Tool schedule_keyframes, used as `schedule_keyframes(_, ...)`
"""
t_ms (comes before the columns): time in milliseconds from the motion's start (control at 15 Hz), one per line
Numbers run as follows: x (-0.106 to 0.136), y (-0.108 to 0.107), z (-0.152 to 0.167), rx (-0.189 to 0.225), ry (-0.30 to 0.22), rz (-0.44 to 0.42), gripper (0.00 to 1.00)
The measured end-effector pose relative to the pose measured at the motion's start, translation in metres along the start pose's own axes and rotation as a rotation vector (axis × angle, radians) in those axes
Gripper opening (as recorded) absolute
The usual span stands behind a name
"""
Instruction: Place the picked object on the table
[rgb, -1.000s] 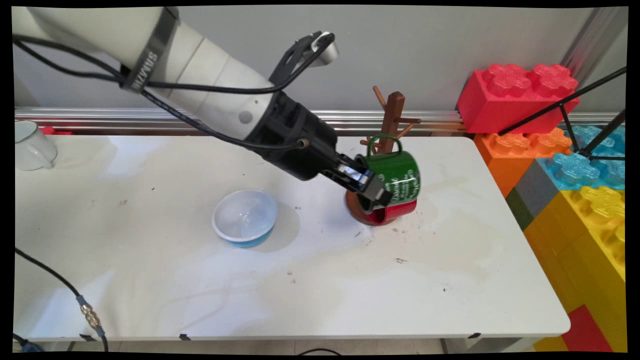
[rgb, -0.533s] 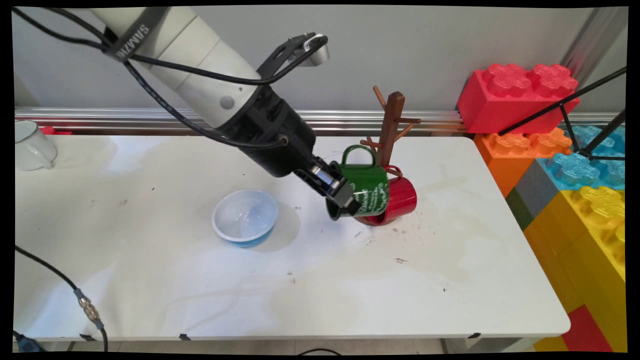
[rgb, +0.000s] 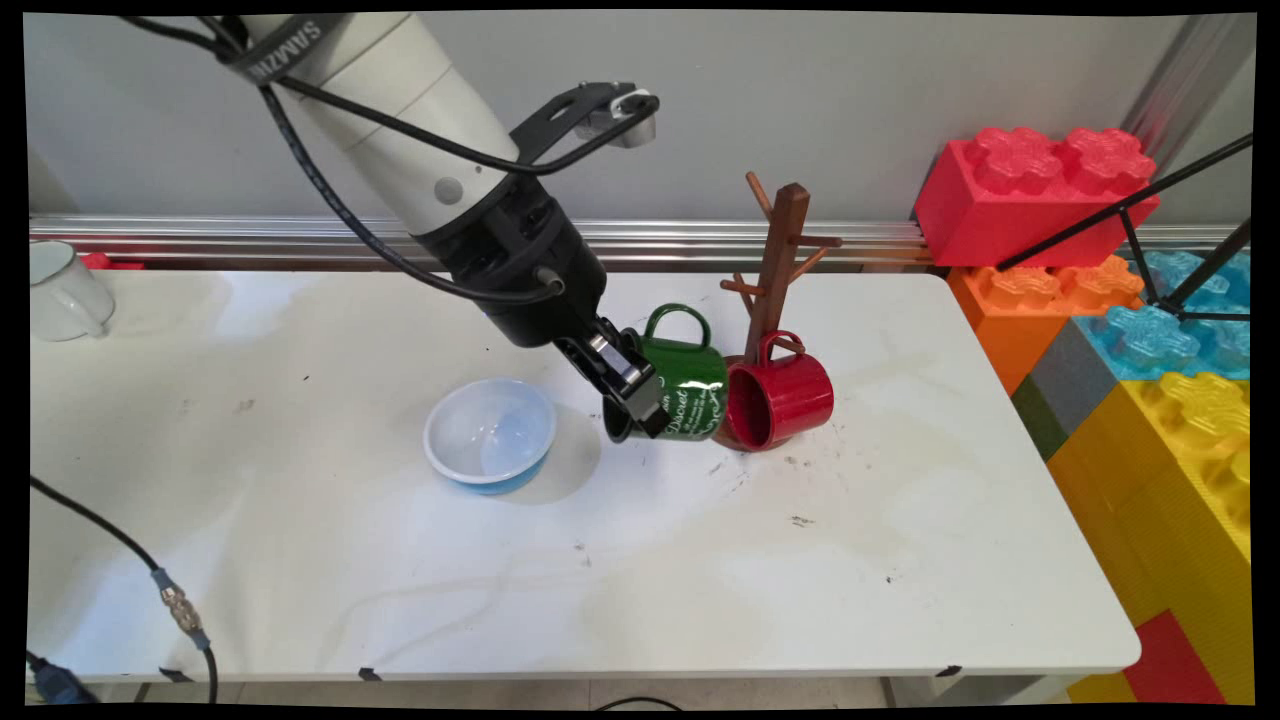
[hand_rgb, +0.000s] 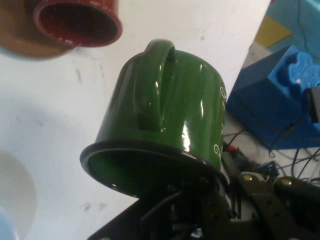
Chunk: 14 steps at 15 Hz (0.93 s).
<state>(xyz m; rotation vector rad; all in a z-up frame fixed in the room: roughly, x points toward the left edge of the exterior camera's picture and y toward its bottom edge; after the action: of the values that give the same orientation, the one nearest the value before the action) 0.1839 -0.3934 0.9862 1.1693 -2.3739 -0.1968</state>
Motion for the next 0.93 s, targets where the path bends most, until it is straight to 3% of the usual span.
schedule_keyframes(933, 0.023, -0.021, 0.01, 0.17, -0.166, -0.007, 0.0)
